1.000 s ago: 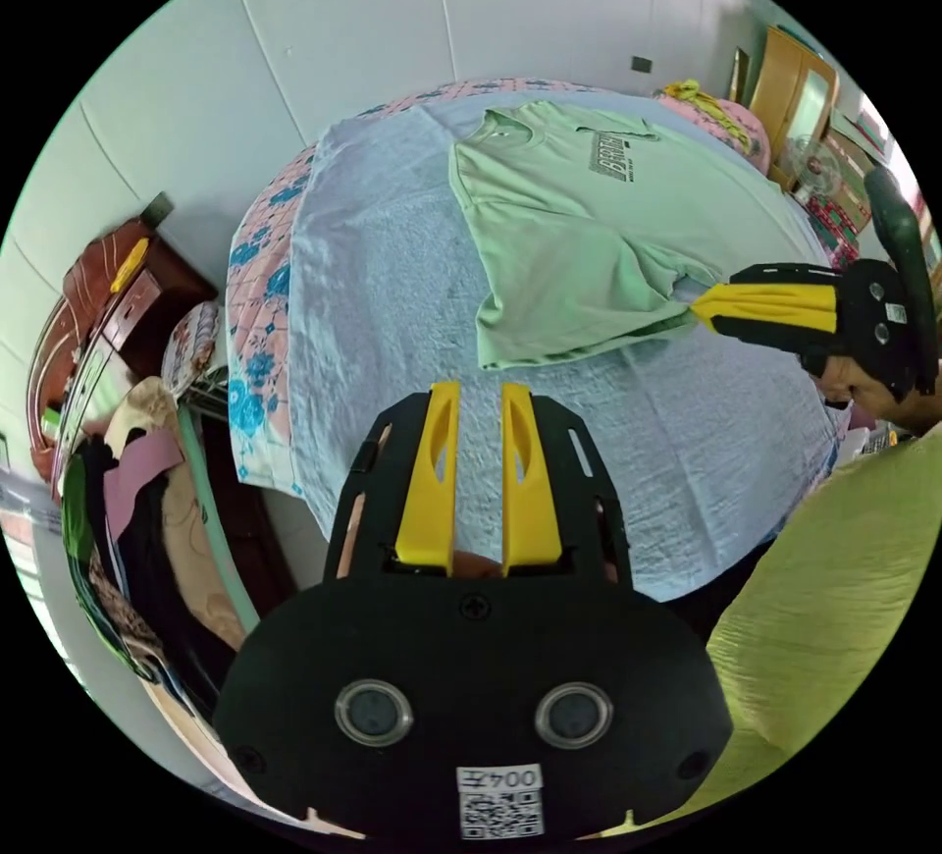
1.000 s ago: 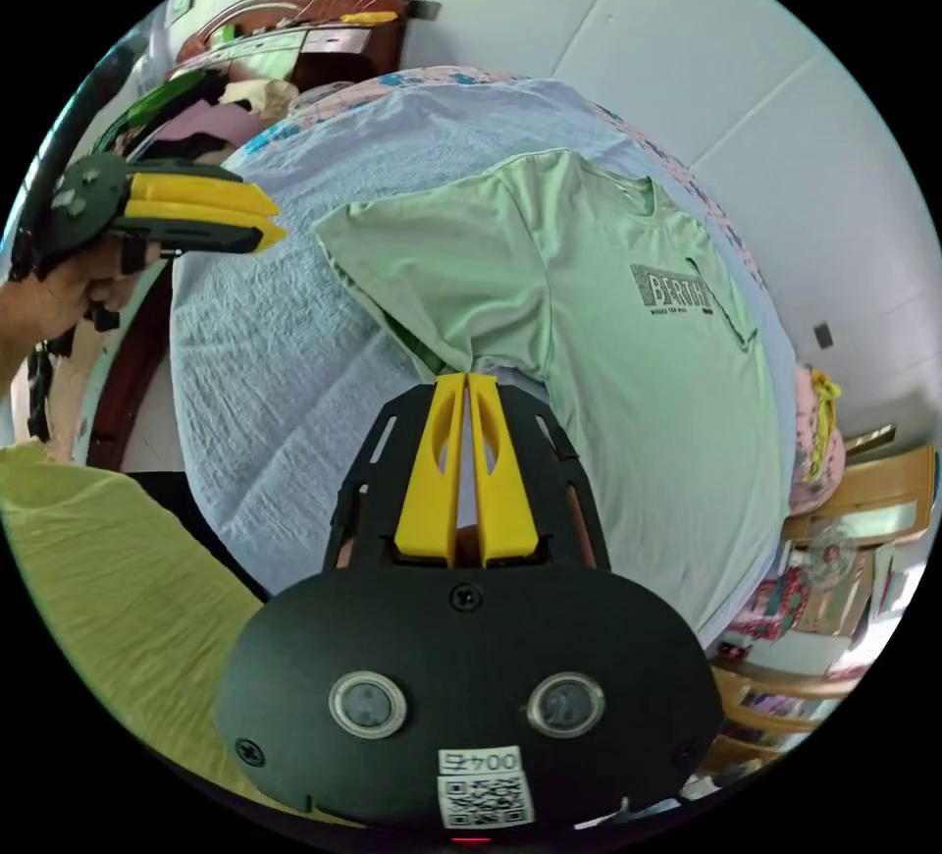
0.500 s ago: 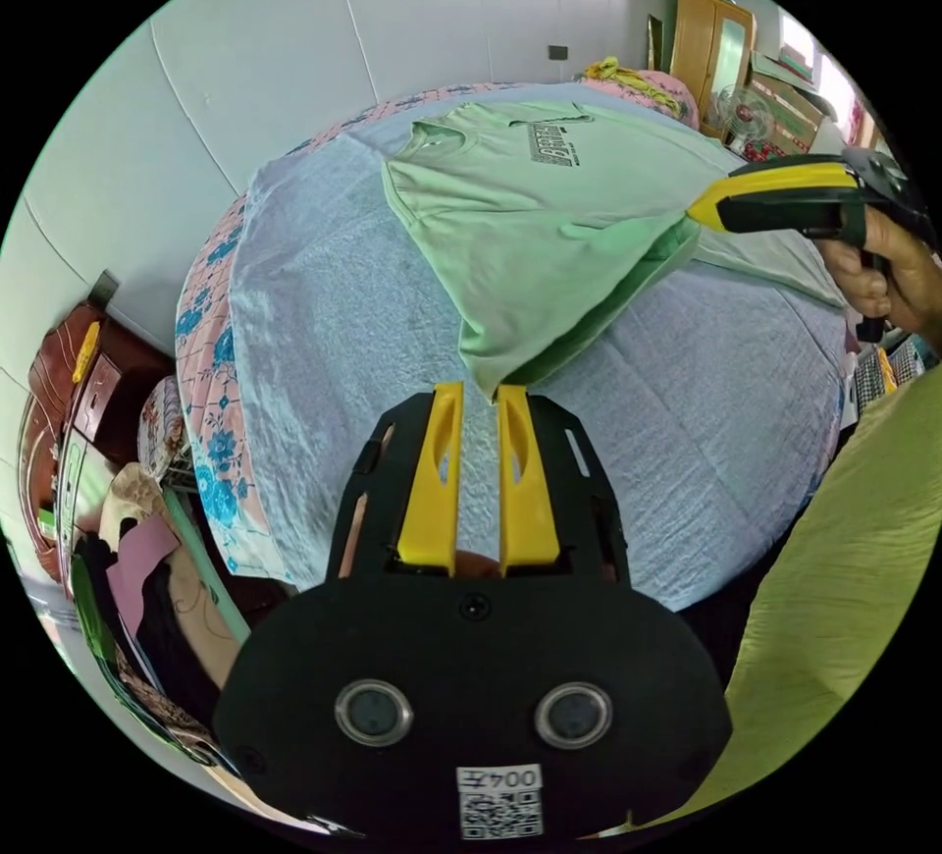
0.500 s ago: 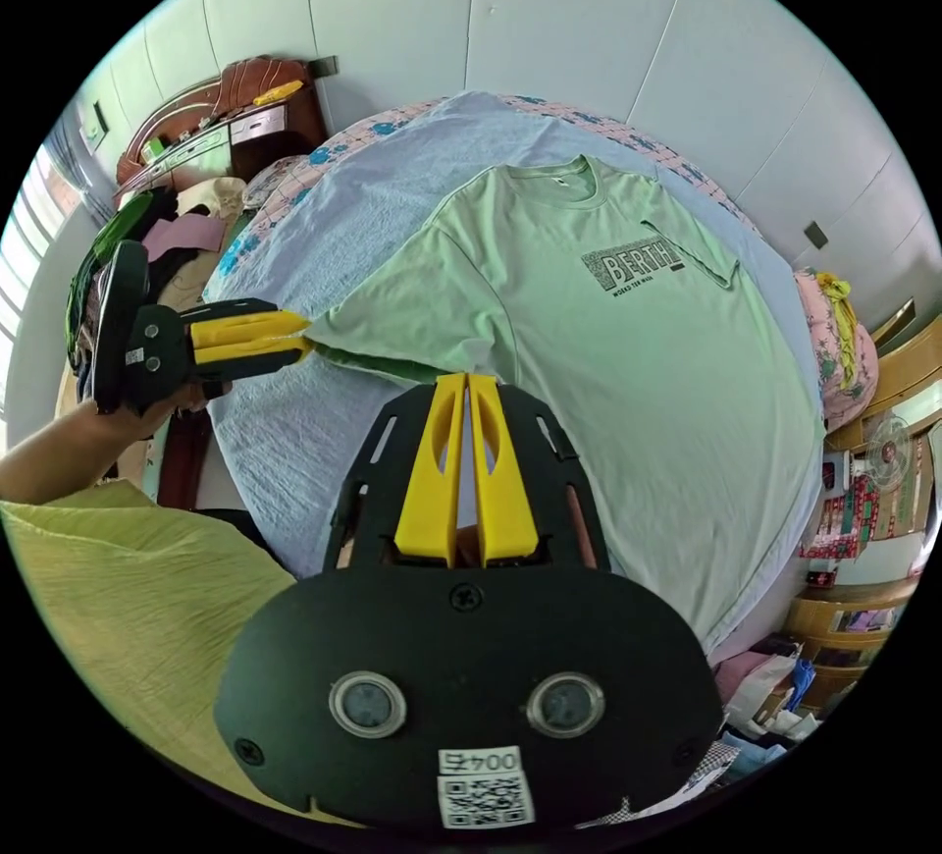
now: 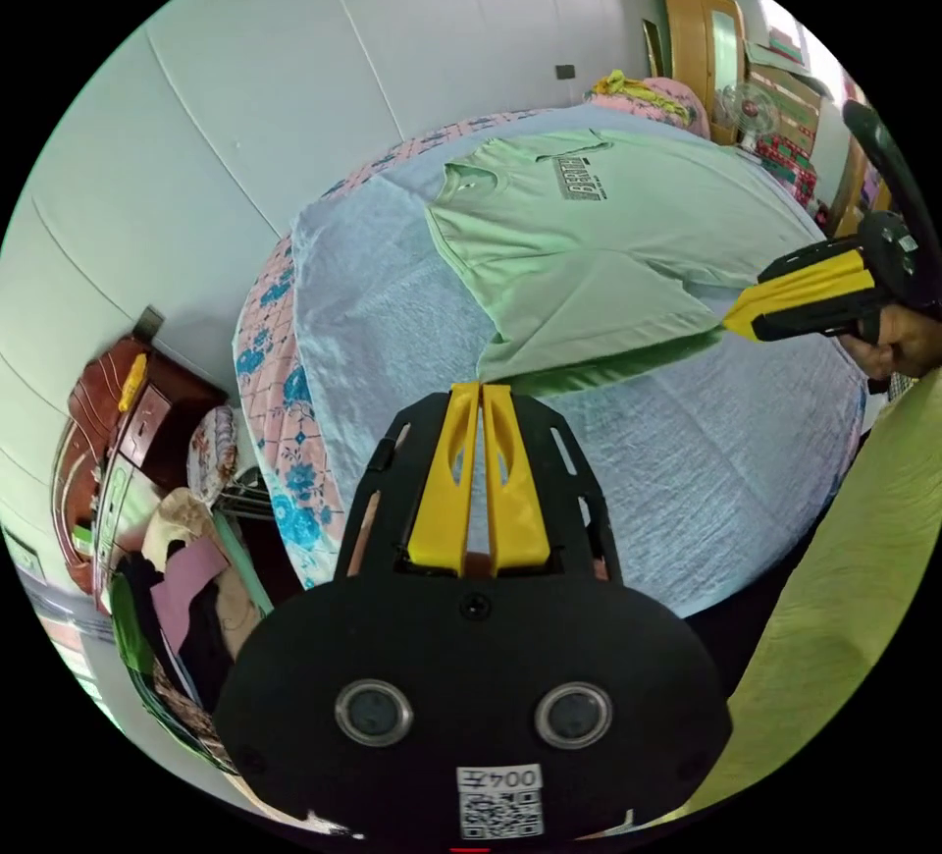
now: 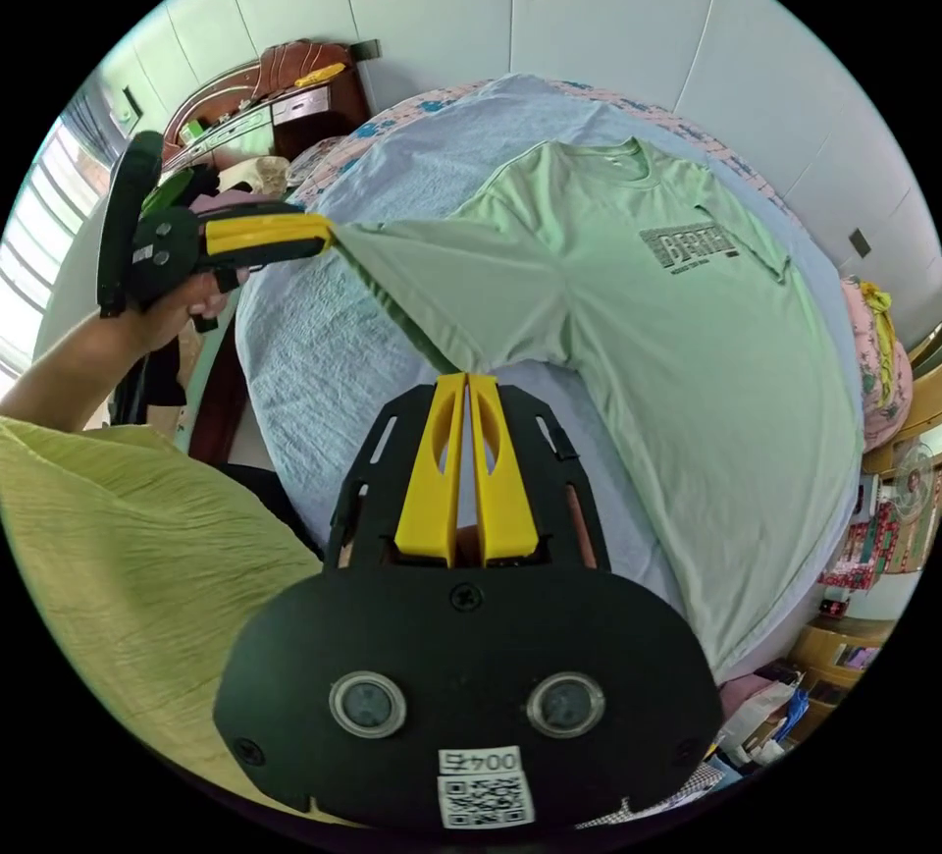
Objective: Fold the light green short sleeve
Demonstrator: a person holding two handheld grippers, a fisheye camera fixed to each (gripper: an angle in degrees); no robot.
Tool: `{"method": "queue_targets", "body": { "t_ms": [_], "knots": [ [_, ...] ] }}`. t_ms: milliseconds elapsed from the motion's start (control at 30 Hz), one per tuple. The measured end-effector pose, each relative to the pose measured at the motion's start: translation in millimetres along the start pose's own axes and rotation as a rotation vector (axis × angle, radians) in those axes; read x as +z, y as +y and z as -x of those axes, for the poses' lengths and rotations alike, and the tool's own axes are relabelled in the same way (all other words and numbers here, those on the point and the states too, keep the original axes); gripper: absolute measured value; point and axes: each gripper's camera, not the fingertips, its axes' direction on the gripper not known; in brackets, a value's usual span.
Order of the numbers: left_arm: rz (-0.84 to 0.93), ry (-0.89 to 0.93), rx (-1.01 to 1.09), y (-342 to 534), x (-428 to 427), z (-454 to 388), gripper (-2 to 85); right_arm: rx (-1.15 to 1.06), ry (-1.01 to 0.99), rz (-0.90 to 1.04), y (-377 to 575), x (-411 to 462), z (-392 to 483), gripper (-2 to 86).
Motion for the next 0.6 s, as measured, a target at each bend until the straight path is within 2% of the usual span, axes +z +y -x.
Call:
{"method": "queue_targets", "body": {
  "t_ms": [200,333,600],
  "knots": [
    [0.095,-0.007,0.131,16.9,60.2,-34.9,0.9,0.016,-0.037,0.076,1.5,17.5,-7.0,-0.9],
    [0.112,-0.031,0.180,26.9,89.2,-58.1,0.9,0.064,-0.047,0.049,6.4,-0.4,-20.2,-0.9],
    [0.098,0.147,0.025,24.1,126.6,-21.1,0.8,0.029,-0.026,0.003,9.7,-41.6,-30.4,-0.8]
  ]
}}
